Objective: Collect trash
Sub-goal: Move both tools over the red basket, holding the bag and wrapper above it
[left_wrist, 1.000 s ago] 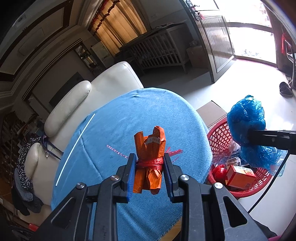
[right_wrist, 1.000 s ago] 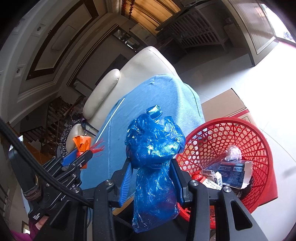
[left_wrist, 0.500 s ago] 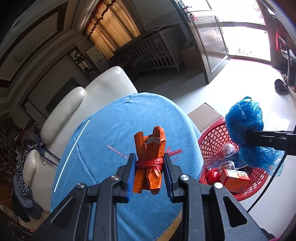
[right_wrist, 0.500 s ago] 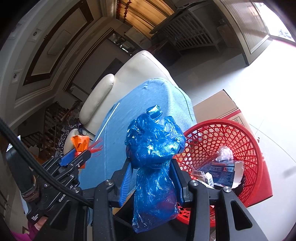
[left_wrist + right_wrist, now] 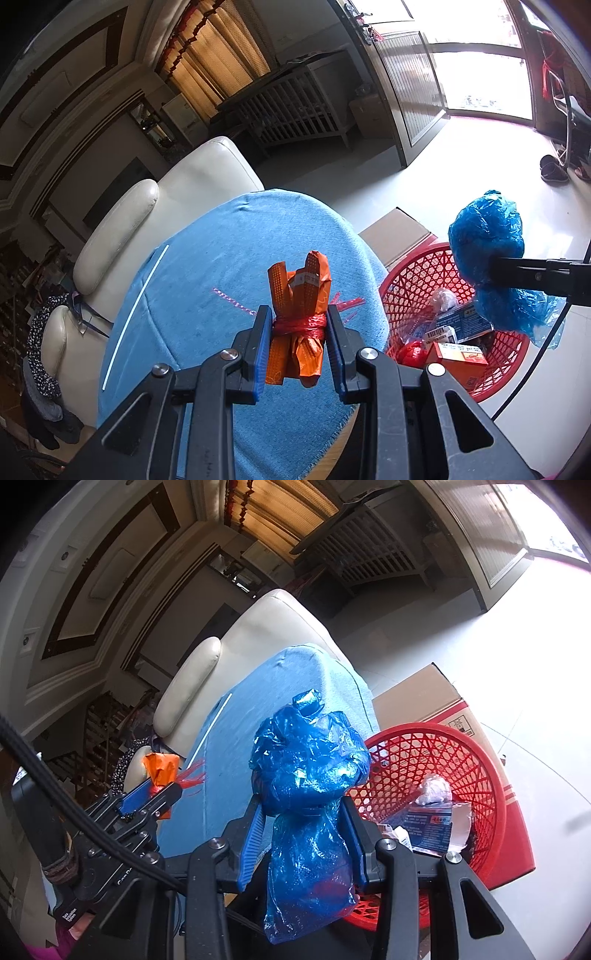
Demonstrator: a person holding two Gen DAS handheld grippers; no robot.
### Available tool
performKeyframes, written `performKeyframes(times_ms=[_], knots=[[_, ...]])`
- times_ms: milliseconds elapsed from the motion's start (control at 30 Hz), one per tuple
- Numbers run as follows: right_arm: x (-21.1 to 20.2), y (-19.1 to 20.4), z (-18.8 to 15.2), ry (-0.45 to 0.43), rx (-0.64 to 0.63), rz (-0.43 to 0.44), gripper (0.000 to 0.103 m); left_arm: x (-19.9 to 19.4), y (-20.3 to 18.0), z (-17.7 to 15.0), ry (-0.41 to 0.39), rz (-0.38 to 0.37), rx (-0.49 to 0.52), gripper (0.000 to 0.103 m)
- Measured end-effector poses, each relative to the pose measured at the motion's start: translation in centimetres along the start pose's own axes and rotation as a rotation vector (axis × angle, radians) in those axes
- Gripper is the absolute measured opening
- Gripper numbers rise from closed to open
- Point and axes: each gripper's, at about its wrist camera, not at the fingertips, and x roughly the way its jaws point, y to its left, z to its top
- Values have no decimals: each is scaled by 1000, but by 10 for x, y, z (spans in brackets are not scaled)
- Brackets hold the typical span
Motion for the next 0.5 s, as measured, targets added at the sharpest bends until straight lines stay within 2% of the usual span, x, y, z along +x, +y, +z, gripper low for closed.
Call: performKeyframes(times_ms=[500], knots=[[-8, -11, 1, -8, 26, -10, 43, 4, -11, 3, 13, -27, 17, 30]])
